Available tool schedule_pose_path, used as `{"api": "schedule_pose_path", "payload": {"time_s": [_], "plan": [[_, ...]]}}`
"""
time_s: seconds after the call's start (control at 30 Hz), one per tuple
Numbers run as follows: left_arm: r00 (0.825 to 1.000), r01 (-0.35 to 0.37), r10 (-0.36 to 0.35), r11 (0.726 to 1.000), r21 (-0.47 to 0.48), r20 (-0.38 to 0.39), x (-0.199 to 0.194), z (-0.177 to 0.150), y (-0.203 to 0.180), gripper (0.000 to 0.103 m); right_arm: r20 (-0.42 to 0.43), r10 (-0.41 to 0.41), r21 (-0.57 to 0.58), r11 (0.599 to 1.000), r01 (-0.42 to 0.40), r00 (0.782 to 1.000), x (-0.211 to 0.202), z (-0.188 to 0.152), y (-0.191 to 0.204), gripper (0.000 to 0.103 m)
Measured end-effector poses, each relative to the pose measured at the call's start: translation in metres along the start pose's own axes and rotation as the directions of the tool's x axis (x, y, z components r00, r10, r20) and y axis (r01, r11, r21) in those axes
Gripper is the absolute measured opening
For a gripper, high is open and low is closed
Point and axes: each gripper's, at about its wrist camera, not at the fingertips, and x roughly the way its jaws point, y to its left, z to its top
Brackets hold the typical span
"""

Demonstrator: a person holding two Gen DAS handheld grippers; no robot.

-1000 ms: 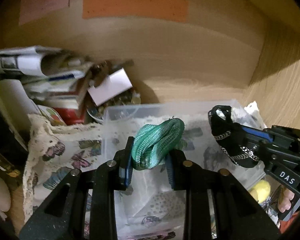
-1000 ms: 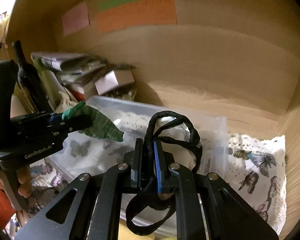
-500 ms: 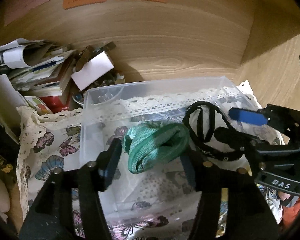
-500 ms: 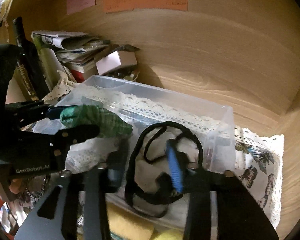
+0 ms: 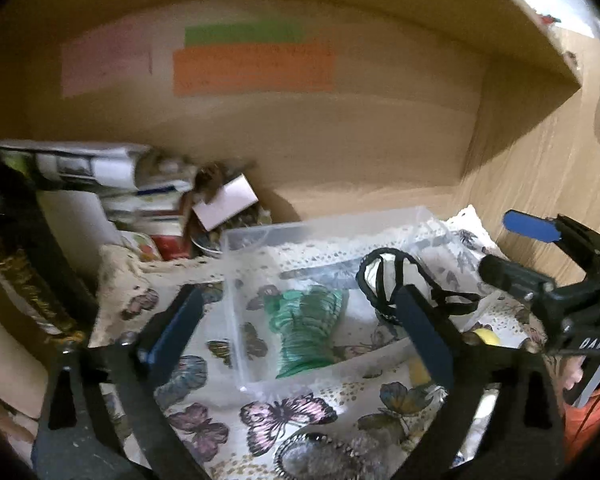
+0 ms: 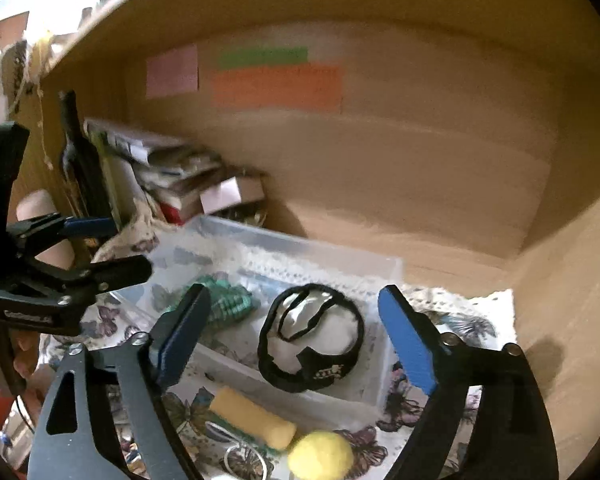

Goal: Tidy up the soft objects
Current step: 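Grasp the beaded bracelet with the left tool while the right tool grasps the yellow felt ball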

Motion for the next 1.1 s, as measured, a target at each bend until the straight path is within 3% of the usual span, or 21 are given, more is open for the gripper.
{"api": "schedule_pose_path", "payload": {"time_s": [0.1,0.3,0.5,0.8,0.87,0.93,1.03,1.1], "plan": [[1.0,0.001,-0.001,1.0,-0.002,0.006,-0.011,-0.005,0.004,0.102,0.027,-0.012,0.005,1.0,0.012,1.0,-0.012,-0.004,0.0,0.092],[0.998,0.004,-0.004,1.0,-0.004,-0.057,-0.011,-0.029,0.009,0.102,0.027,-0.023,0.005,1.0,0.022,0.999,-0.023,-0.023,0.002,0.095],[0.988,0.014,-0.021,0.999,-0.046,-0.152,-0.011,-0.065,0.017,0.102,-0.018,-0.049,0.018,0.999,0.049,0.999,-0.027,-0.048,-0.001,0.095],[0.989,0.023,-0.022,1.0,0.002,-0.149,-0.027,-0.1,0.0,0.102,-0.125,-0.036,0.094,0.994,0.048,0.992,-0.017,-0.084,-0.015,0.095],[0.99,0.014,-0.01,1.0,0.023,-0.142,-0.027,-0.104,-0.004,0.095,-0.139,-0.026,0.11,0.993,0.042,0.99,-0.015,-0.088,-0.018,0.094],[0.986,0.027,-0.021,0.999,0.04,-0.163,-0.024,-0.107,-0.006,0.074,-0.151,-0.016,0.127,0.991,0.035,0.988,-0.013,-0.091,-0.021,0.094],[0.98,0.061,-0.051,0.997,0.043,-0.191,-0.018,-0.109,-0.007,0.061,-0.164,0.0,0.148,0.989,0.024,0.987,-0.01,-0.094,-0.024,0.092],[0.978,0.079,-0.069,0.996,0.047,-0.199,-0.016,-0.11,-0.008,0.054,-0.177,0.011,0.157,0.987,0.018,0.984,-0.006,-0.096,-0.025,0.083]]}}
